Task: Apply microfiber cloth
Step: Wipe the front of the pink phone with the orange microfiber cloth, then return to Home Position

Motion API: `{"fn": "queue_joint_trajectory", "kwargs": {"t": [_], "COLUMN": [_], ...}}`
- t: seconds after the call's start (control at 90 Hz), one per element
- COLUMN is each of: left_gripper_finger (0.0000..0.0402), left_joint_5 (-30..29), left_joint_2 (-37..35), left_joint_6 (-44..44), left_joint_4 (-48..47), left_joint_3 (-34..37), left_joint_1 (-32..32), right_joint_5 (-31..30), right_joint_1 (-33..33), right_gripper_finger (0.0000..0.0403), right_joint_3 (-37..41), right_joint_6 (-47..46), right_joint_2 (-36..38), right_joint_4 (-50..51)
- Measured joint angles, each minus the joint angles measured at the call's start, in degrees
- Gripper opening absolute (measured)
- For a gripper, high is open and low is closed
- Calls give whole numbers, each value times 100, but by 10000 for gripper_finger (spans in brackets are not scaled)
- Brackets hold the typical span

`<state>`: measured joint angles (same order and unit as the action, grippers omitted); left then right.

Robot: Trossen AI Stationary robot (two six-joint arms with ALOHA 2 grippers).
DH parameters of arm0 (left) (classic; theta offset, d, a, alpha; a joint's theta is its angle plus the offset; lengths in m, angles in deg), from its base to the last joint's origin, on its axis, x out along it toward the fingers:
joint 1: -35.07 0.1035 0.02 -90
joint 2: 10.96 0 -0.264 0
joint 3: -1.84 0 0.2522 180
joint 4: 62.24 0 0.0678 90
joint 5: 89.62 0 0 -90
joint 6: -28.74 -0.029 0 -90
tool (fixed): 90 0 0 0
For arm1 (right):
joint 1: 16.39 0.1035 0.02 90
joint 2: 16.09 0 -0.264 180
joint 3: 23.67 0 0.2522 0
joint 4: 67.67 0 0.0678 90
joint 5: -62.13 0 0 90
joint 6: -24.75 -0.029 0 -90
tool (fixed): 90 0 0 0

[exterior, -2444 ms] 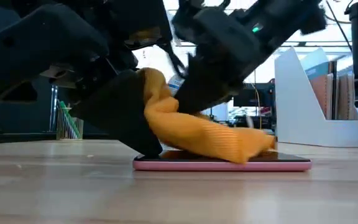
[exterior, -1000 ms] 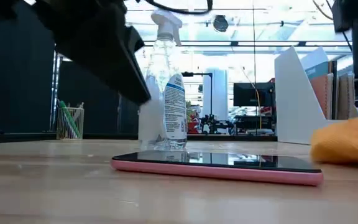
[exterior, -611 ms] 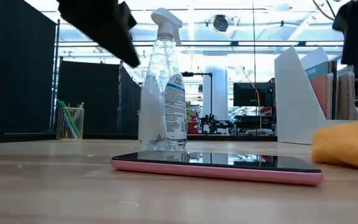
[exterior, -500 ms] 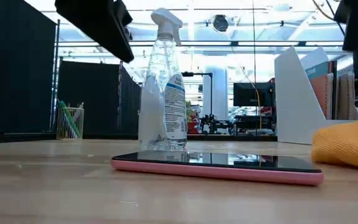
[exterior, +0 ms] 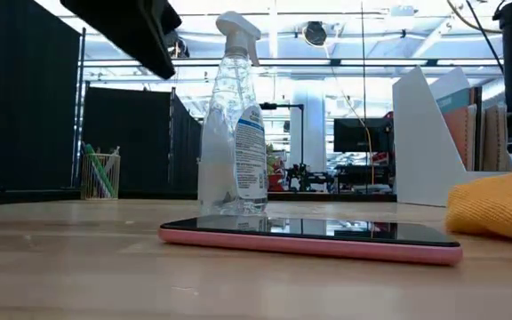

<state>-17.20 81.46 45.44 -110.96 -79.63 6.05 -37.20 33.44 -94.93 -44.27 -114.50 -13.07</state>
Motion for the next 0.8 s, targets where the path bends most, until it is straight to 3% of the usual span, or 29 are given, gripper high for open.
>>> {"fn": "queue_joint_trajectory", "kwargs": {"t": [0.178, 0.367, 0.622, 0.8], "left_gripper_finger": [0, 0, 0, 0], "left_joint_5": [25, 36, 51, 94], "left_joint_2": [0, 103, 793, 817], "left_joint_6": [104, 237, -59, -228], "left_joint_4": [11, 40, 400, 443], "left_joint_3": [55, 58, 64, 64], "left_joint_1": [0, 0, 0, -3], "right_joint_5": [-107, -123, -473, -423], "right_joint_1": [-399, -834, -526, -255], "right_gripper_finger": [44, 31, 93, 144], "right_joint_3": [11, -66, -85, -83], "right_joint_6": [637, 780, 29, 10], "right_joint_2": [-145, 354, 725, 678], "right_joint_4": [1064, 1091, 369, 242]}}
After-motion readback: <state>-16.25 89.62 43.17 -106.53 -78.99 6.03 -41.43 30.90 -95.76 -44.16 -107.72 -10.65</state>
